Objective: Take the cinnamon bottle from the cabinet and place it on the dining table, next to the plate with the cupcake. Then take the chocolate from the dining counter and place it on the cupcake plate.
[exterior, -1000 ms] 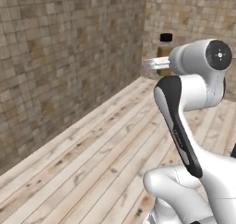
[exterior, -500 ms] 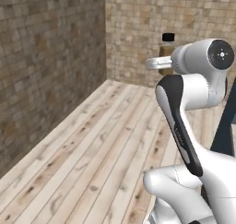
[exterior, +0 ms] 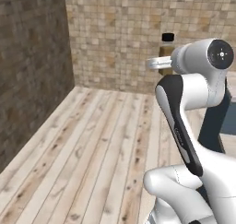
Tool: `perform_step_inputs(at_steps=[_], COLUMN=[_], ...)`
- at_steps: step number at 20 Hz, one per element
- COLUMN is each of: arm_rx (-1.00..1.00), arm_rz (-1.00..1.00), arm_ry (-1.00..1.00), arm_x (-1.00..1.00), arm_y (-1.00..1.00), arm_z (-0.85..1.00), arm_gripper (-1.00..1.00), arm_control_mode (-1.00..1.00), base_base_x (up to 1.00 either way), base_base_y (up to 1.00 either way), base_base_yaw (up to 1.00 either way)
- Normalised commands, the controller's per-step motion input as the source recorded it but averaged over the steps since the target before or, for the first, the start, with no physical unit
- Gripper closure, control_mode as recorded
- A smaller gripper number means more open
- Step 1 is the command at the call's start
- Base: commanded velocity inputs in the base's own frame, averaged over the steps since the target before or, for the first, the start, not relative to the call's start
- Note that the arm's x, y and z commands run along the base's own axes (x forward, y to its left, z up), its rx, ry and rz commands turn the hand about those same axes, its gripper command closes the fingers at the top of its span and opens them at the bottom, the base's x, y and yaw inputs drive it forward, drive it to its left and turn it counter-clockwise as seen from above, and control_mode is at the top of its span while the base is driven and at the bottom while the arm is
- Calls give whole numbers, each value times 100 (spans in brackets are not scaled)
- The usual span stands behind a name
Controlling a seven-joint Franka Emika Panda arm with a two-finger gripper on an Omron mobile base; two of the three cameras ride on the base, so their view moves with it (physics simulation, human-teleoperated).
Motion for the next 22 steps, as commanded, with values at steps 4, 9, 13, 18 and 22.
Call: perform_step_inputs(at_steps=[4,9,13,18,22], arm_rx=[0,0,0,0,0], arm_rz=[0,0,0,0,0], arm_ry=[0,0,0,0,0], arm_x=[0,0,0,0,0], arm_y=[0,0,0,0,0], arm_z=[0,0,0,0,0], arm_gripper=[100,100,100,100,100], arm_control_mode=[100,100,100,100,100], base_base_x=[66,76,89,94,93], base_base_y=[0,1,11,16,17], base_base_yaw=[-37,-27,-17,-12,-15])
